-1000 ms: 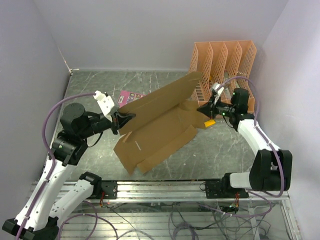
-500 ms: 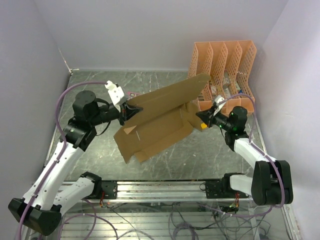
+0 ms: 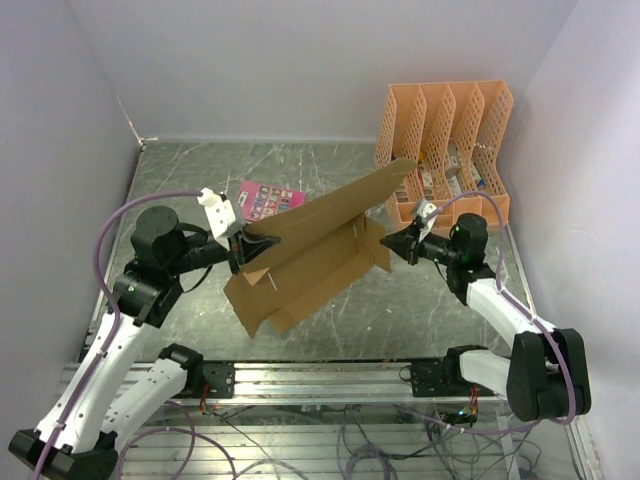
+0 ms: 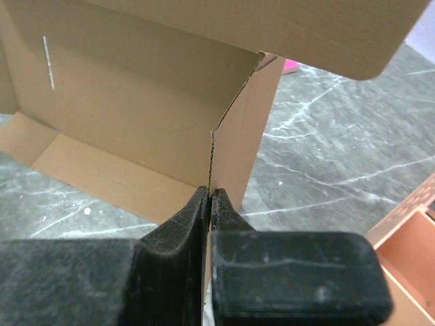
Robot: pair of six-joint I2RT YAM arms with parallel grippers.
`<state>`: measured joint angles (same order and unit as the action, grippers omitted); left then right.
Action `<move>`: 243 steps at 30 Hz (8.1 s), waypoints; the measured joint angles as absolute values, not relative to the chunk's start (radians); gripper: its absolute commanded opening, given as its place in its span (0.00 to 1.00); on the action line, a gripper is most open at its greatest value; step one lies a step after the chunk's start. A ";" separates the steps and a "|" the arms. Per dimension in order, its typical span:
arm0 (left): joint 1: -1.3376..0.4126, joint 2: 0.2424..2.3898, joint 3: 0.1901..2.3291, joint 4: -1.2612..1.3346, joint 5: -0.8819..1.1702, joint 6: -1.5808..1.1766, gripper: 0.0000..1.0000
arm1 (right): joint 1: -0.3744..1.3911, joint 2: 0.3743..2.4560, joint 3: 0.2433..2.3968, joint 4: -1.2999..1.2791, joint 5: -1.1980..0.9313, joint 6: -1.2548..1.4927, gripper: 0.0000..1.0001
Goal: Fold the paper box
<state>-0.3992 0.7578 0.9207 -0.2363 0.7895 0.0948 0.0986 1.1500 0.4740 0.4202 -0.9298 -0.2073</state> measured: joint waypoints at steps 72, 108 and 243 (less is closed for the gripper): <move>-0.399 0.788 0.957 -0.342 0.834 0.157 0.07 | 0.202 1.398 0.722 -0.098 -0.930 -0.986 0.46; -0.399 0.714 0.913 -0.347 0.969 0.145 0.07 | 0.223 1.306 0.350 0.758 -0.901 -0.154 0.43; -0.401 0.792 0.706 -0.210 0.307 -0.518 0.07 | 0.415 1.718 1.040 -0.374 -0.354 -0.380 0.07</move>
<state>-0.4011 0.7921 0.7055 -0.2096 0.3069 -0.5179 0.4152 1.7184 1.0397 -0.3744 -0.3538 -0.3801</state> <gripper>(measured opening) 0.073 0.314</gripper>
